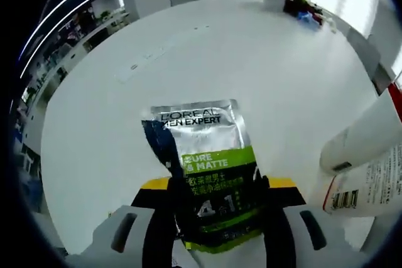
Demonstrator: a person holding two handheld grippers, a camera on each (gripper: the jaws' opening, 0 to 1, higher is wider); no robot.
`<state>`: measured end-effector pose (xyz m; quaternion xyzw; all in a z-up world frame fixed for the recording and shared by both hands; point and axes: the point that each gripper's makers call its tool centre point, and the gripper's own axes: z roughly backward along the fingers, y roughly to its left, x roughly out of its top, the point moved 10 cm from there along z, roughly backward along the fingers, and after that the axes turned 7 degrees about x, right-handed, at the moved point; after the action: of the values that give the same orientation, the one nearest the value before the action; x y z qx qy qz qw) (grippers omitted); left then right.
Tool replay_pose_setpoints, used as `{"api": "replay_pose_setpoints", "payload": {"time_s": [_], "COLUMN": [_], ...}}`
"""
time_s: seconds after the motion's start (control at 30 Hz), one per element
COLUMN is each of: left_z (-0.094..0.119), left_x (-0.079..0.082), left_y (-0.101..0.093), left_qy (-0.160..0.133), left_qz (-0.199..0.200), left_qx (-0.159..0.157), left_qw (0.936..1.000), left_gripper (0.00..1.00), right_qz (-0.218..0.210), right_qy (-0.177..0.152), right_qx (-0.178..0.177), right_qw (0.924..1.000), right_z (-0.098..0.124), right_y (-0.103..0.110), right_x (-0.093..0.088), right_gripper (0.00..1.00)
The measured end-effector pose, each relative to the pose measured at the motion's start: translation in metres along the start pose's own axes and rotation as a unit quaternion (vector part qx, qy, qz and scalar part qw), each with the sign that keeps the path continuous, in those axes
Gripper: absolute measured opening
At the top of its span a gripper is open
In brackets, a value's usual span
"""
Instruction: Arrange the skincare products in the storage area until every visible bottle or jar stands upright without overlapping.
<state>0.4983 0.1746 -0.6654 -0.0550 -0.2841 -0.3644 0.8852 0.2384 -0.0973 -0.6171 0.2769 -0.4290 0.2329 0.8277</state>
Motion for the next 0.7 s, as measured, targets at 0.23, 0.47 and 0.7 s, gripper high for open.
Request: {"api": "replay_pose_setpoints", "payload": {"time_s": [0.23,0.47,0.7], "left_z": [0.002,0.006,0.007], "left_x": [-0.001,-0.002,-0.003], "left_y": [0.004,0.01,0.01], "left_qy": [-0.004,-0.017,-0.018], "left_qz": [0.016,0.044,0.061], "left_qx": [0.001,-0.008,-0.002], "left_qw": [0.9999,0.9988,0.9979], "left_gripper": [0.35,0.14,0.12], "right_qz": [-0.001,0.0,0.003], "right_qy": [-0.001,-0.001,-0.003], "right_qx": [-0.002,-0.002,-0.002], "right_qw": [1.0,1.0,1.0], "right_z": [0.001,0.0,0.001], "right_y": [-0.001,0.0,0.0], "right_x": [0.0,0.001,0.003], "right_gripper": [0.98,0.98,0.98]}}
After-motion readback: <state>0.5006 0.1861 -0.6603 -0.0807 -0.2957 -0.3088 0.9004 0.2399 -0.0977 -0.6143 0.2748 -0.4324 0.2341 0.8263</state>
